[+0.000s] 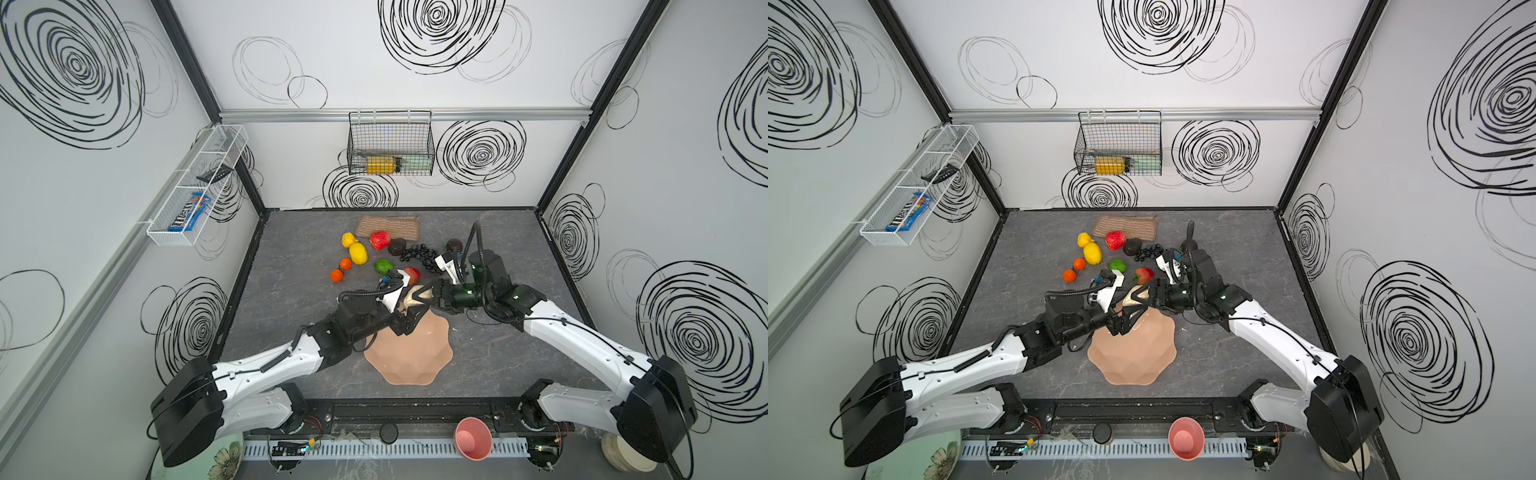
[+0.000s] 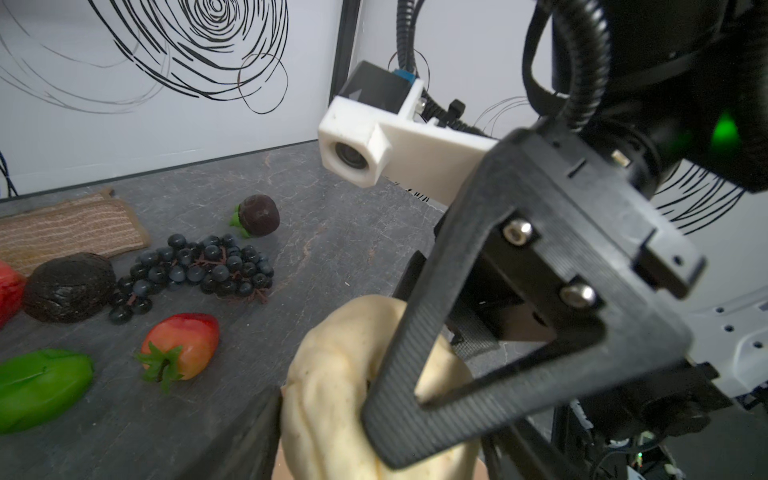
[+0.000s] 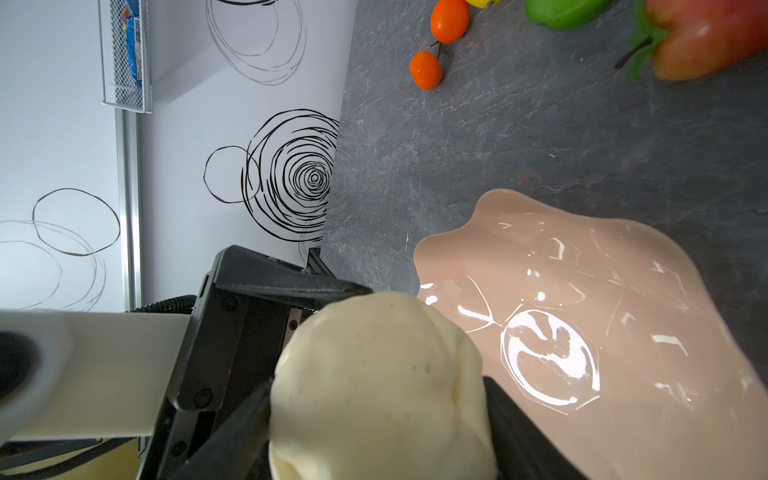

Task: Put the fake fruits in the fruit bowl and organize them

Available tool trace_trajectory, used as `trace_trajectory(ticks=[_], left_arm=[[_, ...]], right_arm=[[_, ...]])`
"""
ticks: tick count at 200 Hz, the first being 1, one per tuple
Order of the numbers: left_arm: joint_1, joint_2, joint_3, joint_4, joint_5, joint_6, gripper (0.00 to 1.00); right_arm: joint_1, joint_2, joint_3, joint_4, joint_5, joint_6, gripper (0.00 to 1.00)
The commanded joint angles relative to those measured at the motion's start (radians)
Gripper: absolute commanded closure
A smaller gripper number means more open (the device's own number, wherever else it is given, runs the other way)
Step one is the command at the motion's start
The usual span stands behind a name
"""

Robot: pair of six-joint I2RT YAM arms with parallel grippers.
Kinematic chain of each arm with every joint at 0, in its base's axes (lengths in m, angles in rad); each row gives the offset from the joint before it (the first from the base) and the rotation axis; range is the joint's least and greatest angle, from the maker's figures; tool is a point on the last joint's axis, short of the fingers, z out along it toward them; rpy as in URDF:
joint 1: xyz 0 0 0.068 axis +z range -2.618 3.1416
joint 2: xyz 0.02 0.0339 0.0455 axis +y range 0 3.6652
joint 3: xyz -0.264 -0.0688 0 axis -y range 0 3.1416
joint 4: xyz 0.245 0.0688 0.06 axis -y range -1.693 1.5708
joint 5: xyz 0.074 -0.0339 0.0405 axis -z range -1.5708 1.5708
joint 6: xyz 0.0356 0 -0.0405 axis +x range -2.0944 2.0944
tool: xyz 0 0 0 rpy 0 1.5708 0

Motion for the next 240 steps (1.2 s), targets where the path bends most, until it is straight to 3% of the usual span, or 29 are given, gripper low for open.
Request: trace_trajectory(ticks=[1, 30, 56, 92, 131, 171, 206, 240], left_arm=[[-0.005, 0.018, 0.016, 0.037, 0.013, 0.009, 0.34], [-0.004, 0.008, 0.007, 0.039, 0.009, 0.000, 0.35], [-0.005, -0.002, 0.014, -0.013, -0.023, -0.004, 0.36], [-0.005, -0.001, 0.085, -0.220, -0.049, -0.005, 0.37], [0.000, 0.012, 0.198, -0.566, -0.073, -0.022, 0.36], [-0.005, 0.134, 0.327, -0.880, -0.044, -0.023, 0.36], [-0.017, 0.258, 0.380, -0.974, 0.025, -0.010, 0.36], [-0.041, 0.374, 0.396, -0.943, 0.038, -0.010, 0.36]], right_arm=[[0.008, -0.034, 0.029, 0.003, 0.002, 0.007, 0.28], [0.007, -0.040, 0.028, -0.009, 0.019, 0.007, 0.24], [-0.003, -0.051, 0.033, -0.036, 0.050, 0.004, 0.13], [-0.090, -0.100, 0.030, -0.105, 0.116, -0.038, 0.02], [-0.266, -0.204, -0.067, -0.141, 0.151, -0.073, 0.00], [-0.309, -0.260, -0.137, -0.159, 0.191, -0.098, 0.00], [-0.314, -0.268, -0.181, -0.146, 0.191, -0.111, 0.00], [-0.318, -0.273, -0.197, -0.151, 0.194, -0.126, 0.00]])
